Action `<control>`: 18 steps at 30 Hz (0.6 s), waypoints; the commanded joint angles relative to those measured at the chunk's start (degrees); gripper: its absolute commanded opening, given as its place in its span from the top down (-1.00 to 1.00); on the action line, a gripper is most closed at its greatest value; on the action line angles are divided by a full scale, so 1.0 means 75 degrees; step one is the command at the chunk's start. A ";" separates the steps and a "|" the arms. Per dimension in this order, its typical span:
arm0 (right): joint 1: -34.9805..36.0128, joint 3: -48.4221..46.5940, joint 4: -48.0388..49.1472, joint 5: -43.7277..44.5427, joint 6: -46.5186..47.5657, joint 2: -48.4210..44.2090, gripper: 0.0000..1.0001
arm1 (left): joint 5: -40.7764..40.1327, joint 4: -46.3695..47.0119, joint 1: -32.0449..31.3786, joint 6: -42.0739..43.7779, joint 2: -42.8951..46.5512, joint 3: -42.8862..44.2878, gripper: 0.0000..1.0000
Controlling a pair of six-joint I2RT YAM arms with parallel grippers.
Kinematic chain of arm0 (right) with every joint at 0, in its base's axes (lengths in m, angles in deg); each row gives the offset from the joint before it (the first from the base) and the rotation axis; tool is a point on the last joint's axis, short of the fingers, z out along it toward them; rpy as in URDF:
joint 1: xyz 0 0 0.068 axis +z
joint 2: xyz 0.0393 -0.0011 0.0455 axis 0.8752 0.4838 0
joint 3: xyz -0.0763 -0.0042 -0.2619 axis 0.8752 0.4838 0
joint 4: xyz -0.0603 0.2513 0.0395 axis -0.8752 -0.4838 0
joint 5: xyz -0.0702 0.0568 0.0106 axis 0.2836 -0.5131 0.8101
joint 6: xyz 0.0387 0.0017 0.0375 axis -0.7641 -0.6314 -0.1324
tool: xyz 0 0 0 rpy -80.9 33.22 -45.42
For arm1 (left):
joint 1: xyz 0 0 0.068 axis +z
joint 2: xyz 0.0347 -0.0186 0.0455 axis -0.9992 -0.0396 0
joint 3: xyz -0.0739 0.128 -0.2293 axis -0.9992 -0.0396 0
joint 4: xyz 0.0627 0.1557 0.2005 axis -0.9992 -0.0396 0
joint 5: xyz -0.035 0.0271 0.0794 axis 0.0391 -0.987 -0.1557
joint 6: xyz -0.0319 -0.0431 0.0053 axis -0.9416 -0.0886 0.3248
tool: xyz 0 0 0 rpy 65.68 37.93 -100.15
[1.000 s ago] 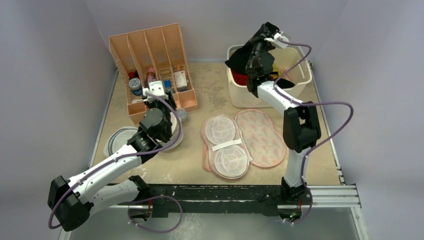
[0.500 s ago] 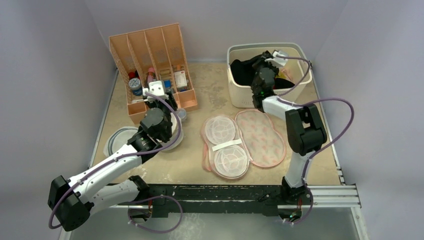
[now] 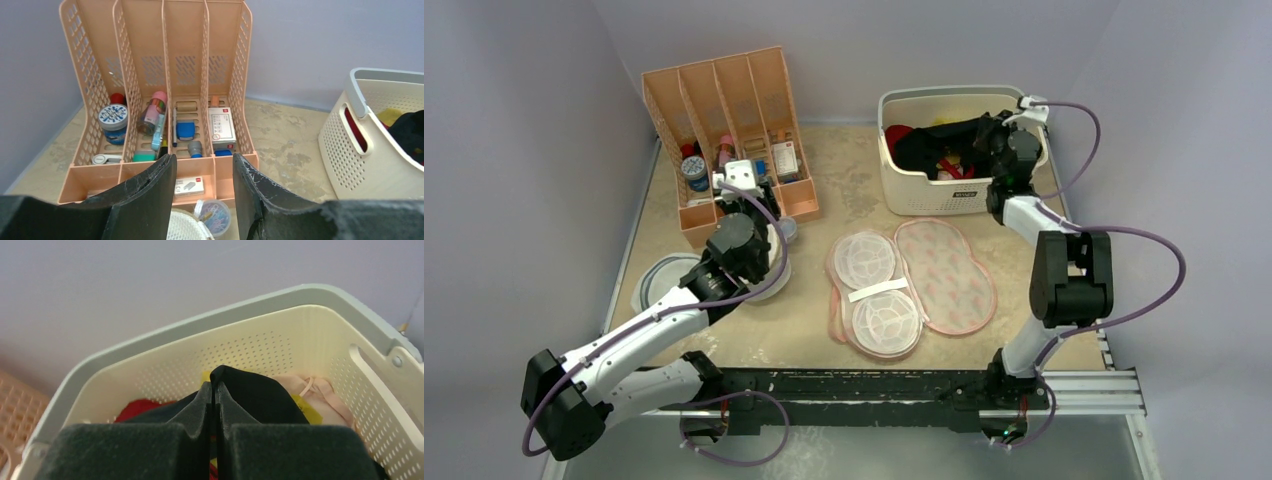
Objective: Unzip the laundry bag and remove the bra
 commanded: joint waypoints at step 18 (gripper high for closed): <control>-0.0043 -0.4552 0.0950 -0.3928 -0.1402 0.2536 1.00 | -0.0398 0.0472 0.0183 0.0613 -0.0091 0.0238 0.11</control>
